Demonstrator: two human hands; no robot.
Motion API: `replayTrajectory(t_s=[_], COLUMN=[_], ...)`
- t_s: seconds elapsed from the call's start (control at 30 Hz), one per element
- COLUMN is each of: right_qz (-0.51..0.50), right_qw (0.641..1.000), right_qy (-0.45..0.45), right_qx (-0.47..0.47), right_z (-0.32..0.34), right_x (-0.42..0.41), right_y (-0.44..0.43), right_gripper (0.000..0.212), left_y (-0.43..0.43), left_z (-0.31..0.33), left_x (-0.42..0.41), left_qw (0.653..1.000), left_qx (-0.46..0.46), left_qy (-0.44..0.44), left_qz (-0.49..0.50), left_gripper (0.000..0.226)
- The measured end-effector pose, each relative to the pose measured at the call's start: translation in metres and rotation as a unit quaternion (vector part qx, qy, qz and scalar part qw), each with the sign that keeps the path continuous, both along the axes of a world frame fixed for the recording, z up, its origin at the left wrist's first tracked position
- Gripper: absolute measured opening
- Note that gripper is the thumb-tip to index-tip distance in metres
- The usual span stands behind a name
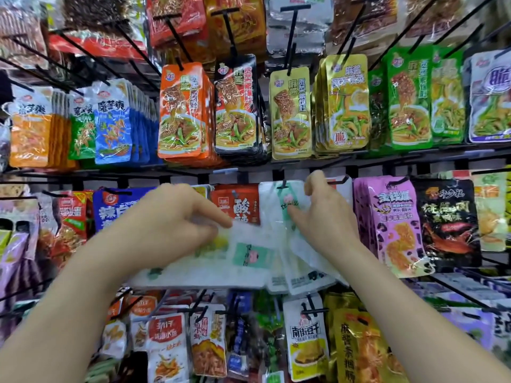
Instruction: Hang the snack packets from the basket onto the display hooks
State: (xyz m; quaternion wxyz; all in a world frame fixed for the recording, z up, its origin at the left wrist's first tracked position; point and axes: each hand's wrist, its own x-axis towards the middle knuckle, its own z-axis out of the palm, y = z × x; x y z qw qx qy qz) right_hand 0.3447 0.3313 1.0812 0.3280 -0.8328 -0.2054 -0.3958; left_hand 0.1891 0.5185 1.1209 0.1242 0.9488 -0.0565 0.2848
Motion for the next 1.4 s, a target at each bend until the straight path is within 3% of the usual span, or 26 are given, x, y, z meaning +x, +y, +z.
replayTrajectory(t_s=[0.1, 0.17, 0.27, 0.57, 0.73, 0.87, 0.97, 1.07, 1.13, 1.2, 1.4], right_qz=[0.128, 0.211, 0.268, 0.261, 0.229, 0.367, 0.421, 0.378, 0.315, 0.284, 0.268], right_qw=[0.988, 0.967, 0.939, 0.929, 0.920, 0.845, 0.828, 0.856, 0.900, 0.920, 0.927], right_qy=[0.070, 0.138, 0.213, 0.251, 0.298, 0.344, 0.298, 0.238, 0.193, 0.167, 0.114], right_qx=[-0.043, -0.027, 0.030, 0.073, 0.109, 0.185, 0.221, 0.260, 0.232, 0.213, 0.235], right_z=[-0.006, -0.007, -0.005, 0.005, 0.008, 0.010, 0.008, 0.006, 0.005, 0.002, 0.001], right_x=[-0.002, 0.003, 0.009, 0.007, -0.005, -0.019, -0.028, -0.026, -0.025, -0.024, -0.023], right_y=[0.003, 0.006, 0.009, 0.016, 0.010, -0.009, -0.016, -0.018, -0.021, -0.020, -0.013], right_gripper=[0.016, 0.035, 0.043, 0.039, 0.073, 0.055, 0.027, 0.021, 0.025, 0.023, 0.023], left_y=[0.011, 0.012, 0.013, 0.016, 0.015, 0.003, -0.011, -0.022, -0.027, -0.033, -0.053], left_z=[-0.005, -0.013, -0.028, -0.064, -0.071, -0.079, -0.086, -0.090, -0.092, -0.087, -0.052], left_x=[0.003, 0.011, 0.021, 0.030, 0.034, 0.036, 0.040, 0.042, 0.044, 0.048, 0.079], left_qw=[0.987, 0.977, 0.967, 0.918, 0.883, 0.837, 0.820, 0.826, 0.858, 0.887, 0.895], left_qx=[-0.136, -0.178, -0.207, -0.335, -0.417, -0.493, -0.515, -0.508, -0.460, -0.402, -0.370], left_qy=[-0.051, -0.079, -0.119, -0.191, -0.183, -0.175, -0.165, -0.124, -0.078, -0.059, -0.154], left_qz=[-0.063, -0.083, -0.090, -0.094, -0.113, -0.157, -0.187, -0.212, -0.216, -0.222, -0.196], left_gripper=[0.024, 0.024, 0.026, 0.022, 0.021, 0.026, 0.024, 0.031, 0.043, 0.055, 0.037])
